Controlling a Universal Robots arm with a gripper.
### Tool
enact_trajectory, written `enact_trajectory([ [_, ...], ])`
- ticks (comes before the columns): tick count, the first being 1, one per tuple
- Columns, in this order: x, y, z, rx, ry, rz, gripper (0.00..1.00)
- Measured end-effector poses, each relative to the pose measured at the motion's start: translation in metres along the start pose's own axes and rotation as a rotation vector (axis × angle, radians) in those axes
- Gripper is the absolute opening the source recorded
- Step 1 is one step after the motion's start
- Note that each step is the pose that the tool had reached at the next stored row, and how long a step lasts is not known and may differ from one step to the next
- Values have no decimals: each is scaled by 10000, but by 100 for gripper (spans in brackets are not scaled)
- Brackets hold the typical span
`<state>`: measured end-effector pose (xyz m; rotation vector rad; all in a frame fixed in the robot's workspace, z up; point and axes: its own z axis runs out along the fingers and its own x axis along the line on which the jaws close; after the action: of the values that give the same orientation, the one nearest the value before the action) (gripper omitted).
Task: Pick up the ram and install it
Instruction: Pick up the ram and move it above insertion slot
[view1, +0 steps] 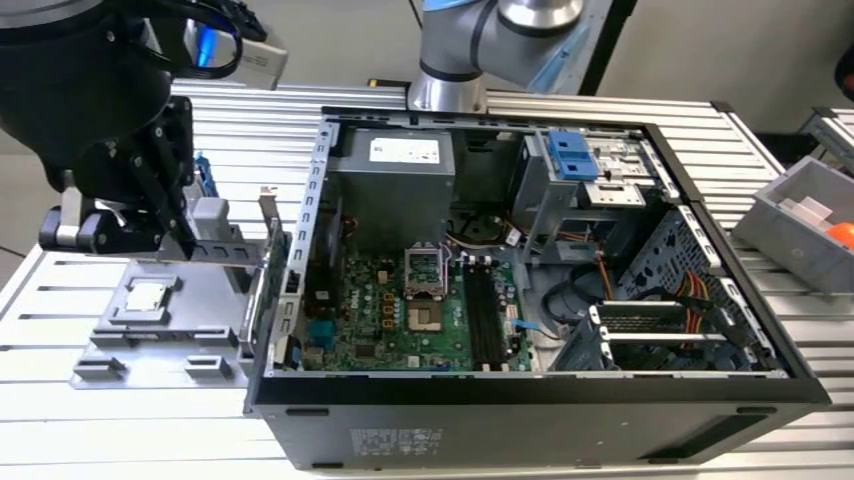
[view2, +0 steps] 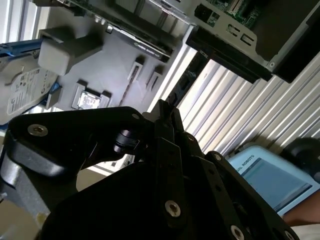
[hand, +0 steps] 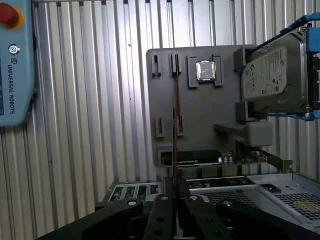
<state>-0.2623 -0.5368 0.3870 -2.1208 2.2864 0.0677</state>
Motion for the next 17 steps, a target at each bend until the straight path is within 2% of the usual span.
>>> enact_trajectory([
  [5,-8,-100,-1,-8,-1,-7,0],
  [11,-15,-206,-3,-19,4,-247,0],
  [17,-25,-329,-4,-24,5,-289,0],
])
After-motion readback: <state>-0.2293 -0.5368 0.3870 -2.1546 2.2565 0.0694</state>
